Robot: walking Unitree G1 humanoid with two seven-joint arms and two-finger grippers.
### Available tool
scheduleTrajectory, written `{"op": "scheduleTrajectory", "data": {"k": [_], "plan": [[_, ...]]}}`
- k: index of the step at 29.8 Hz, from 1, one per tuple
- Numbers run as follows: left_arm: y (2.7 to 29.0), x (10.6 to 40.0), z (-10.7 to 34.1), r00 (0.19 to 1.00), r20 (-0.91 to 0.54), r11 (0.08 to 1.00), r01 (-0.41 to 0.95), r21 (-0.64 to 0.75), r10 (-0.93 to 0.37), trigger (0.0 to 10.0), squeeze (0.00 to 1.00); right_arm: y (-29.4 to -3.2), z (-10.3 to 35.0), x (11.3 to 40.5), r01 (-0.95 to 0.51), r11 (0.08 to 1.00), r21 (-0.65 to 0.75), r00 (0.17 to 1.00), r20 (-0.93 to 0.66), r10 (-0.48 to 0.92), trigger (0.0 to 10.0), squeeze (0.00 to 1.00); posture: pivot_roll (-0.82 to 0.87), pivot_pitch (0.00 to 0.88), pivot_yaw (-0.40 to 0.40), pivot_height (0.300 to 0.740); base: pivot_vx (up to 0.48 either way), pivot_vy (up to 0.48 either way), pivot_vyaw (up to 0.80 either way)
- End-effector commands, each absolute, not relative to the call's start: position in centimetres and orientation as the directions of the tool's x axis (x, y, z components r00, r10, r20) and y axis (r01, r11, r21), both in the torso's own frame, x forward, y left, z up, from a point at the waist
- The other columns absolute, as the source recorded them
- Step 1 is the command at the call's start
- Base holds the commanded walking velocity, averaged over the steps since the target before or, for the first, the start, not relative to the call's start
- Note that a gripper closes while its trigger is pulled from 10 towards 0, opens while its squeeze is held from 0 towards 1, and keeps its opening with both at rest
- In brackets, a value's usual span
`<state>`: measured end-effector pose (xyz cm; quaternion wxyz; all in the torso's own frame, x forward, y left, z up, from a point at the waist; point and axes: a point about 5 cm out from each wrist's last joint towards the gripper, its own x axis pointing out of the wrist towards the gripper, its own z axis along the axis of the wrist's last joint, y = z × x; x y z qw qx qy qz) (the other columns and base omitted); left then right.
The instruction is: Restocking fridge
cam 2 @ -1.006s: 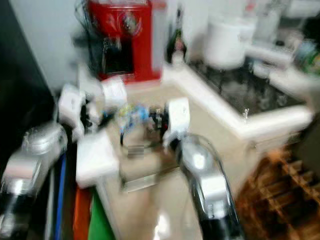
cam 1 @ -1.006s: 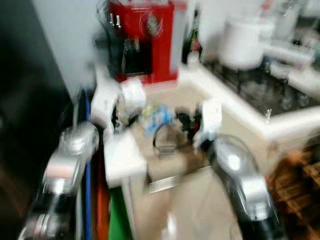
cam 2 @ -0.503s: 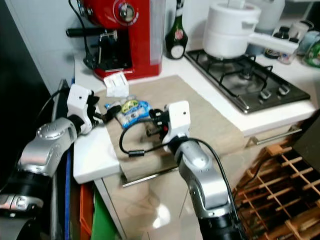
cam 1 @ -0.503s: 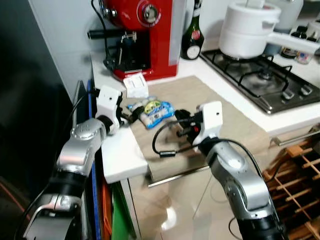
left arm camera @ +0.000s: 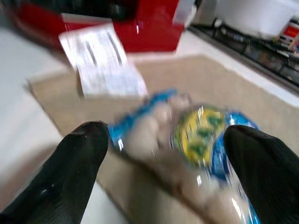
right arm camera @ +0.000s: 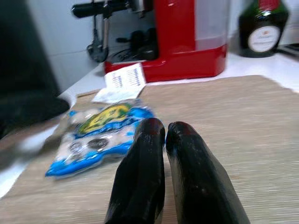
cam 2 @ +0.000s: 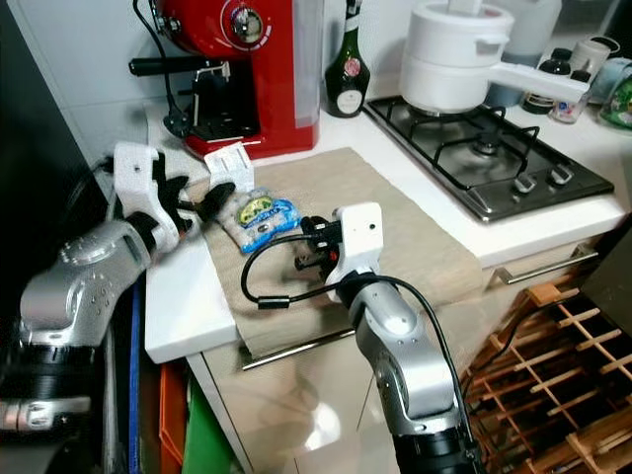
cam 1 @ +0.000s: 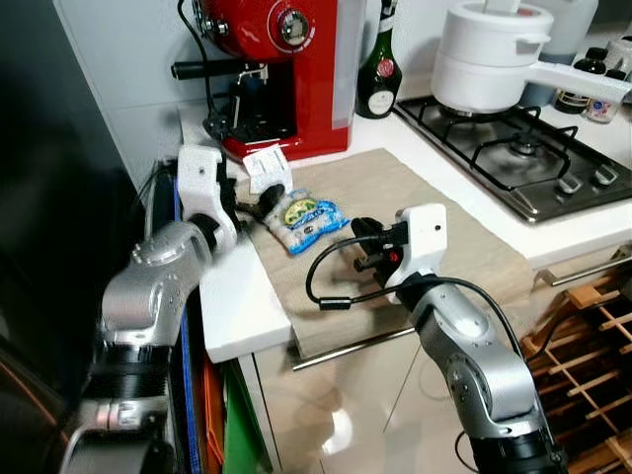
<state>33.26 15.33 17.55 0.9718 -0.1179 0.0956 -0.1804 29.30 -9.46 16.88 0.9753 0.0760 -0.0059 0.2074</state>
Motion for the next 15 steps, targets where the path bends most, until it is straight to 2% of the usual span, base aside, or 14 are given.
{"op": "scheduleTrajectory", "data": {"k": [1, 8, 15], "plan": [[15.3, 33.1, 18.7, 0.921, -0.096, 0.907, 0.346, -0.242, -0.377, 10.0, 0.00, -9.6, 17.9, 29.5, -0.402, 0.903, 0.150, 0.915, 0.091, 0.393, 10.0, 0.00, -0.09, 0.000, 0.055, 0.740, 0.000, 0.000, 0.00], [14.9, 32.8, 19.4, 0.906, -0.086, 0.891, 0.384, -0.244, -0.414, 10.0, 0.00, -9.6, 18.1, 29.8, -0.405, 0.903, 0.145, 0.914, 0.100, 0.393, 10.0, 0.00, -0.09, 0.000, 0.050, 0.740, 0.000, 0.000, 0.00], [15.0, 32.0, 18.5, 0.904, -0.196, 0.906, 0.321, -0.274, -0.380, 10.0, 0.00, -9.7, 18.0, 29.8, -0.400, 0.904, 0.150, 0.916, 0.105, 0.388, 10.0, 0.00, -0.08, 0.000, 0.056, 0.740, 0.000, 0.000, 0.00]]}}
